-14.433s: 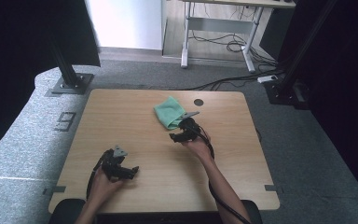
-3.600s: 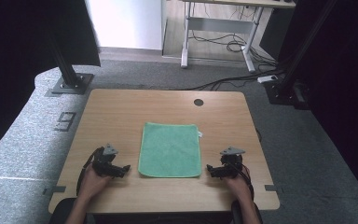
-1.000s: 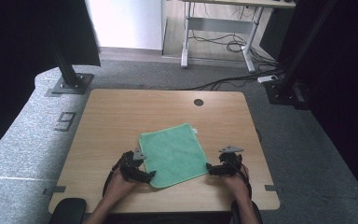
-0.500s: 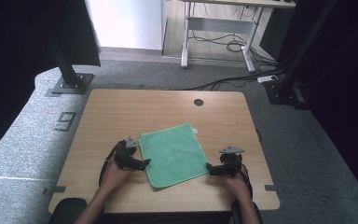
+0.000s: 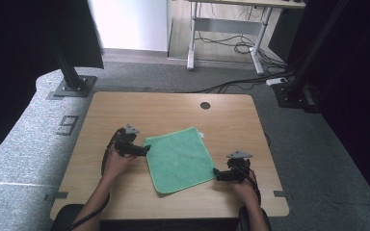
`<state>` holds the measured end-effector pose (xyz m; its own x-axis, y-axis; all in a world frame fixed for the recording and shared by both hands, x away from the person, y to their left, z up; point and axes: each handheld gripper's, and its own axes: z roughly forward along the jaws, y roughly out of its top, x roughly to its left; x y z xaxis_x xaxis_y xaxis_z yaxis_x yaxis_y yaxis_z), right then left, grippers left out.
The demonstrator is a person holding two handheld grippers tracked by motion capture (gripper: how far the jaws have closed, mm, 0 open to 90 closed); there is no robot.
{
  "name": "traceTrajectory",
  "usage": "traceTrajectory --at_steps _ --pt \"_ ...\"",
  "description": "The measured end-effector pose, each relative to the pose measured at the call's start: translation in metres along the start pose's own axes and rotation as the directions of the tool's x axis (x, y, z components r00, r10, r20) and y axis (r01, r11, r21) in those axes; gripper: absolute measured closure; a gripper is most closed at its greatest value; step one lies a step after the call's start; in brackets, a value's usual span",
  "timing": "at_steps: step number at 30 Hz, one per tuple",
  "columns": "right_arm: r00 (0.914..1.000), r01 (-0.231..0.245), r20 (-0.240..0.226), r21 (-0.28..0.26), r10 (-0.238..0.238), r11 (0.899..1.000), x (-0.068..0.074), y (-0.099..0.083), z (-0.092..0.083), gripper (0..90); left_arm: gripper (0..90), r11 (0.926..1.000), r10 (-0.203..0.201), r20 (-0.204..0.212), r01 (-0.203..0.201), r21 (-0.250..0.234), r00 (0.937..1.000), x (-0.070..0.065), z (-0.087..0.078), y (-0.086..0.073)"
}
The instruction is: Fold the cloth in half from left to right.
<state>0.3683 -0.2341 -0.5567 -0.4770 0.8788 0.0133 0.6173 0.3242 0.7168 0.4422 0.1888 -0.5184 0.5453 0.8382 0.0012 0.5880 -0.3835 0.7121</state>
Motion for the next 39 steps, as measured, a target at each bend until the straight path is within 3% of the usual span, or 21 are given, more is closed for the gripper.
traceTrajectory --at_steps 10,15,17,26,32,39 --pt "1.0000 0.000 0.000 0.000 0.000 1.000 0.000 0.000 0.000 0.0 0.2 0.9988 -0.047 -0.052 0.048 0.014 0.9975 0.018 0.025 0.006" --pt "1.0000 0.000 0.000 -0.001 0.000 1.000 0.000 0.000 0.000 0.0 0.1 0.9961 -0.049 -0.097 0.056 0.068 0.9940 0.024 0.040 0.000" --pt "1.0000 -0.001 0.000 -0.001 0.001 1.000 0.000 0.000 0.000 0.0 0.0 0.9936 -0.086 -0.069 0.091 0.067 0.9938 0.028 0.041 -0.002" --pt "1.0000 0.001 -0.005 -0.002 -0.001 1.000 -0.001 0.000 0.000 0.0 0.0 0.9934 -0.089 -0.071 0.094 0.066 0.9935 0.028 0.039 -0.004" --pt "0.9975 -0.032 -0.063 0.002 0.032 0.999 -0.005 0.000 -0.005 0.0 0.0 0.9932 -0.091 -0.072 0.096 0.065 0.9932 0.026 0.029 -0.014" --pt "0.9976 0.000 -0.070 -0.036 -0.002 0.999 0.006 0.011 -0.016 0.0 0.0 0.9933 -0.091 -0.072 0.095 0.065 0.9933 0.026 0.029 -0.014"
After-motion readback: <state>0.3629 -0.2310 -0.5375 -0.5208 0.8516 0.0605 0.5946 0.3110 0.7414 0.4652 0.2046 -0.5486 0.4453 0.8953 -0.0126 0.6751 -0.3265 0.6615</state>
